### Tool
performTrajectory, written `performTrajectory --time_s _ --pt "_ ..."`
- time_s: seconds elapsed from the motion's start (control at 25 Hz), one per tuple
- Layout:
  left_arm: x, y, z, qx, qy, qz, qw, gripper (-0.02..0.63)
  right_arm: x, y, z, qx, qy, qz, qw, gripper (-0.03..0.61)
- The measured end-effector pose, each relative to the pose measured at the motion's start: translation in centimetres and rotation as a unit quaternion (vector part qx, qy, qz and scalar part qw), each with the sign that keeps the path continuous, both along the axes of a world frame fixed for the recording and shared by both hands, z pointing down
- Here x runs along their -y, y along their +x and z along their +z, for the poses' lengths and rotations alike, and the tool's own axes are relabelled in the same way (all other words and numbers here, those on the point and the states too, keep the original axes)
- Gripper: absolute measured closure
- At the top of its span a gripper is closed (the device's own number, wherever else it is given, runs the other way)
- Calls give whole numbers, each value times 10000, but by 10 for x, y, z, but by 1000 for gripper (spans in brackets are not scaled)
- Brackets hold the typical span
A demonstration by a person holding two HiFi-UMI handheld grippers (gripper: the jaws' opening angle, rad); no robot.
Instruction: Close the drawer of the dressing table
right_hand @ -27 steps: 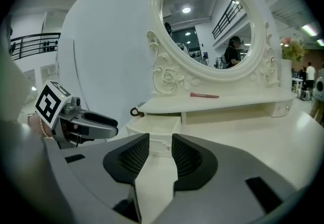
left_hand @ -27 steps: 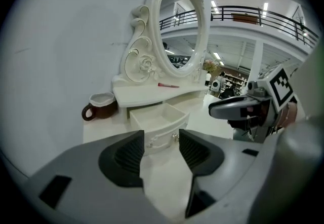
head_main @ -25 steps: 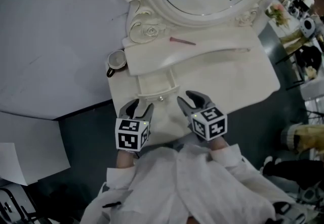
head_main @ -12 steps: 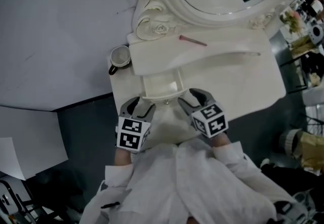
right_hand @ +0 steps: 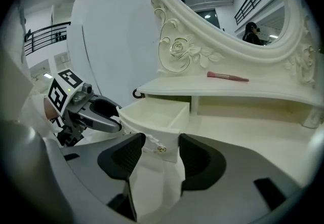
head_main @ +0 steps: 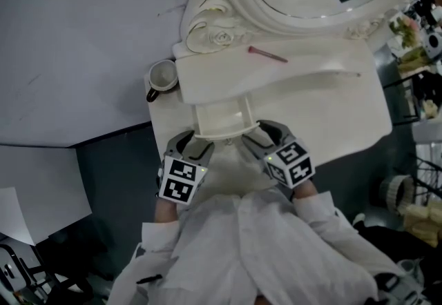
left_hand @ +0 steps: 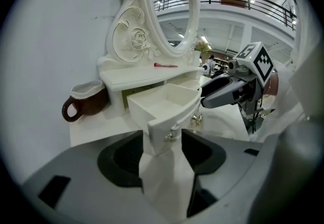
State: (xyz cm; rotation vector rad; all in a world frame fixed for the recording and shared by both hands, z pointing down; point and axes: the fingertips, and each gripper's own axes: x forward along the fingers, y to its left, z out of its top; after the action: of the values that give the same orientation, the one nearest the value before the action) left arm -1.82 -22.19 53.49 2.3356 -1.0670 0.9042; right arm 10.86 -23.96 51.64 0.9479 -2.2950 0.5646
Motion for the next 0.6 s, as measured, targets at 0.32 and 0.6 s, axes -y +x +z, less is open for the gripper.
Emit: performTrajectory --time_s 0.32,0.6 --pt "-2 9 8 -22 -156 190 9997 387 -4 2 4 -56 -18 -330 9994 370" --pt "0 11 12 -94 -171 149 9997 388 3 0 15 -126 165 -207 9996 370"
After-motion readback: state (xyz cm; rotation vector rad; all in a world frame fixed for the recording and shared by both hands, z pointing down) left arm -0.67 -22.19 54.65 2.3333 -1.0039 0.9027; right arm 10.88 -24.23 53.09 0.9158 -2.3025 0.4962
